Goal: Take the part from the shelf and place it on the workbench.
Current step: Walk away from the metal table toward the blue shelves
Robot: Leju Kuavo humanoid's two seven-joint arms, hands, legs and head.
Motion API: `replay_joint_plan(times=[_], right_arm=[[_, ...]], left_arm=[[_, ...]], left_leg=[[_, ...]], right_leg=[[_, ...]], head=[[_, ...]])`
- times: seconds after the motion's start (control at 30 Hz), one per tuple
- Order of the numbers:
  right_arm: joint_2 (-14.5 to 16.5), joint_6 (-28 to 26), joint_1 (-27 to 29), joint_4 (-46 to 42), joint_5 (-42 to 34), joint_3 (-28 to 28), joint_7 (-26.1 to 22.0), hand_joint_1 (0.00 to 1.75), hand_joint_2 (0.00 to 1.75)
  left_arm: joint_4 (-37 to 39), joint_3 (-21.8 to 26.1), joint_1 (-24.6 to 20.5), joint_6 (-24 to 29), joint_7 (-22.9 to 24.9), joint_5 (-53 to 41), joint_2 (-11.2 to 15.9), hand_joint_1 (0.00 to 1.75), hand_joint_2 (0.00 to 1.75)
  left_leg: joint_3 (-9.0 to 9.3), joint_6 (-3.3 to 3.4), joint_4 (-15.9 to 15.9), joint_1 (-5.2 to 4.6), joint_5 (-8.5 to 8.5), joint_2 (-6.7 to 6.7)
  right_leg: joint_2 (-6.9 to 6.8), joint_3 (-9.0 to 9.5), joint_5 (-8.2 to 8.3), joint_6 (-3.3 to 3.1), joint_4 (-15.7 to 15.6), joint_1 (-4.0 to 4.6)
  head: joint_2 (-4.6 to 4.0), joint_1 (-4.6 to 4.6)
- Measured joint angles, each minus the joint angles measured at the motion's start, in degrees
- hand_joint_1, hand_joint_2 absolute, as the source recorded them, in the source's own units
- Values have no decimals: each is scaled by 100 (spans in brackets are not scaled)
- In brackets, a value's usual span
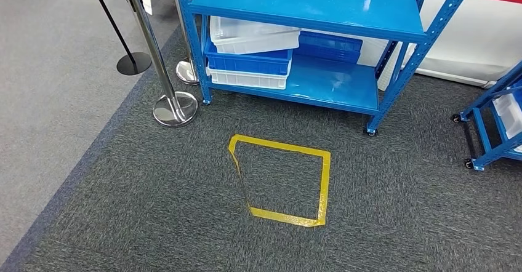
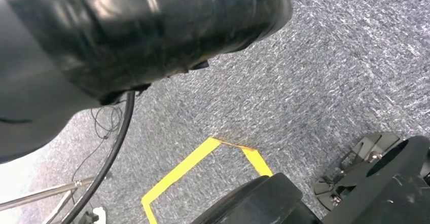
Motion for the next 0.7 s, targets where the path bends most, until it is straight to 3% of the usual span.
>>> replay_joint_plan(times=[0.03, 0.07, 0.1, 0.13, 0.2, 0.33, 0.4, 0.47, 0.53, 0.57, 0.63, 0.7], right_arm=[[1, 2, 11, 0, -9, 0, -2, 0, 0], [0, 3, 19, 0, -15, 0, -3, 0, 0], [-1, 7, 26, 0, -23, 0, -5, 0, 0], [-2, 14, 31, 0, -30, 0, -6, 0, 0], [-2, 27, 28, 0, -45, 0, -14, 0, 0], [-4, 50, 41, 0, -43, 0, -29, 0, 0], [-9, 88, 27, 0, -4, 1, -65, 0, 0], [-12, 116, 14, 0, 36, 2, -111, 0, 0], [-10, 120, 24, 0, 52, 2, -130, 0, 0], [-10, 121, 30, 0, 54, 3, -131, 0, 0], [-9, 122, 34, 0, 52, 4, -134, 0, 0], [-1, 127, 21, 0, 44, 11, -140, 0, 0]], left_arm=[[0, 0, 6, 0, 1, -5, 0, 0, 0], [0, 0, 12, -1, 3, -9, -1, 0, 0], [0, 0, 16, -1, 3, -14, -1, 0, 0], [0, 0, 15, 0, 3, -17, -1, 0, 0], [0, 0, 4, 0, 2, -23, 0, 0, 0], [0, 0, 4, -6, -3, -39, 2, 0, 0], [0, 0, -7, -6, -8, -50, 1, 0, 0], [0, 0, -10, -6, -16, -64, -1, 0, 0], [0, 0, 3, -6, -20, -72, -2, 0, 0], [0, 0, 10, -6, -20, -73, -2, 0, 0], [0, 0, 17, -6, -20, -75, 2, 0, 0], [0, 1, 16, -6, -20, -74, 15, 0, 0]], left_leg=[[37, -7, 3, 2, -33, -14], [81, -20, 9, 7, -67, -30], [130, -41, 15, 12, -110, -44], [175, -69, 30, 12, -153, -55], [197, -145, 64, 10, -235, -69], [220, -266, 233, 18, -319, -53], [-43, -307, 723, 32, -448, -21], [-528, -338, 1459, 37, -701, -9], [-864, -329, 1767, 35, -800, -8], [-895, -302, 1635, 29, -684, -7], [-755, -218, 960, -5, -152, 7], [-615, -132, 432, -66, 114, 13]], right_leg=[[0, -63, 108, 16, -23, -14], [0, -32, 318, 26, -233, -31], [4, 70, 599, 32, -587, -51], [15, 174, 779, 31, -923, -59], [30, 299, 877, -24, -1327, -45], [27, 442, 833, -202, -1410, -24], [19, 532, 797, -268, -1430, -23], [16, 590, 736, -307, -1432, -8], [20, 681, 653, -314, -1432, 12], [23, 747, 605, -314, -1433, 19], [26, 882, 503, -301, -1439, 29], [38, 974, 397, -252, -1443, 44]], head=[[0, 2], [0, 3], [0, 5], [0, 9], [0, 13], [0, 3], [0, 1], [0, 1], [0, 0], [0, -1], [0, 1], [0, 1]])
